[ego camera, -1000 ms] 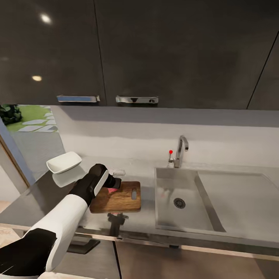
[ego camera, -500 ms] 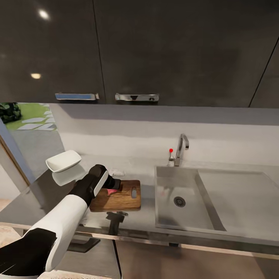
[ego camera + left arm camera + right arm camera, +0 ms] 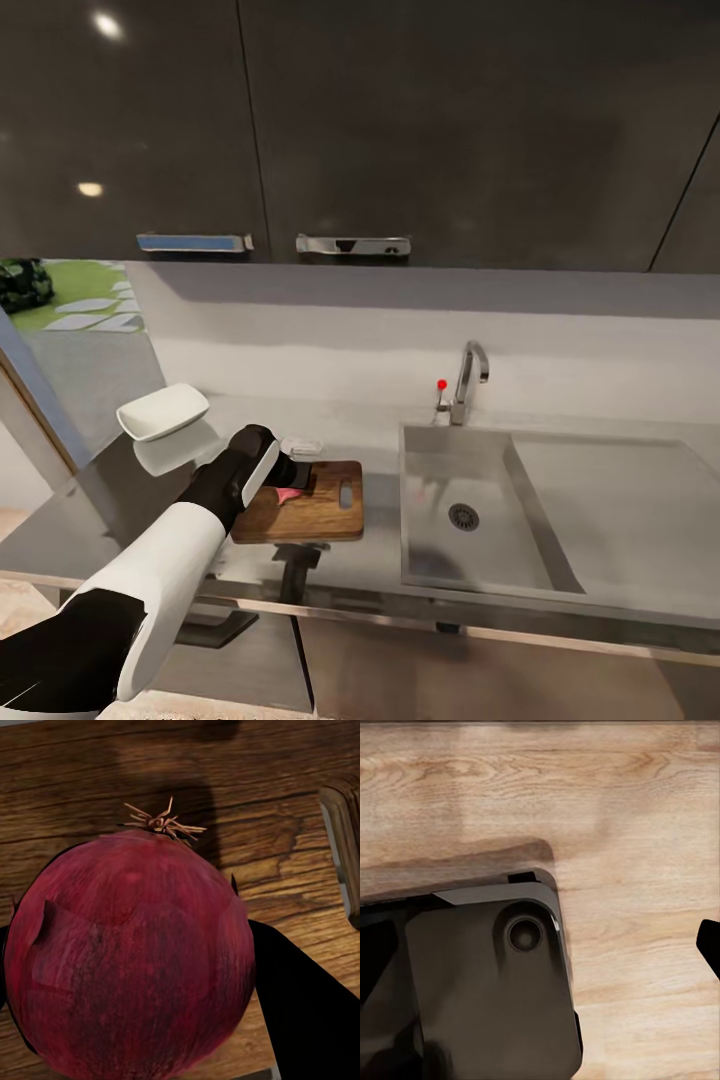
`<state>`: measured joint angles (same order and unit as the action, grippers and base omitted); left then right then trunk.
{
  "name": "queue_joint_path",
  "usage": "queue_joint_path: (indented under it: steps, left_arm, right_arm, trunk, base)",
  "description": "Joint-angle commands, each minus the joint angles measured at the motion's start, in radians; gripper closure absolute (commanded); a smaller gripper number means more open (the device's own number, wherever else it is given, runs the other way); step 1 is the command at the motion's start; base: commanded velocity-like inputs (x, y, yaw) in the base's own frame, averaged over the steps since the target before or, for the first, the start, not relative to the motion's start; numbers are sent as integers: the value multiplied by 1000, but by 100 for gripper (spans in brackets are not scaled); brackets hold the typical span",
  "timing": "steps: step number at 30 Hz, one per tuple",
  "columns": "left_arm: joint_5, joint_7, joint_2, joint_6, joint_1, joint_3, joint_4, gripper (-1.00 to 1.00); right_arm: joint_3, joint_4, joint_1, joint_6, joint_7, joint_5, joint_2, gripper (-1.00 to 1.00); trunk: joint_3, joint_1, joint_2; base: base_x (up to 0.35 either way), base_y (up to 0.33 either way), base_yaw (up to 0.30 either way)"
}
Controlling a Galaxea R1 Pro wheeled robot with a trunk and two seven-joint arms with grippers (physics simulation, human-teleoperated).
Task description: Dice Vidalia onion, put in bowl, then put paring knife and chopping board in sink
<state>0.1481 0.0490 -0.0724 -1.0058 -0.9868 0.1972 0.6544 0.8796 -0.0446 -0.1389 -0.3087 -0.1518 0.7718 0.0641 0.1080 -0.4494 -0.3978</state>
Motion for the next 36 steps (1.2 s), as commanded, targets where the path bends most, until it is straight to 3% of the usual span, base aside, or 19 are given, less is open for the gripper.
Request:
queue_joint_path:
  steps: [1,36]
  left_arm:
    - [1,2,1,-4,-1,2,1,100]
    - [0,2,5,-4,-1,1,-6,100]
  right_arm:
    - [7,0,-1,-2,-5,11,0,-100]
    - [7,0,-1,-2,-5,10,0,-100]
  trunk:
    - [3,-1,-2]
    - [44,-1,-2]
  base:
    - [0,0,0]
    - [3,5,0]
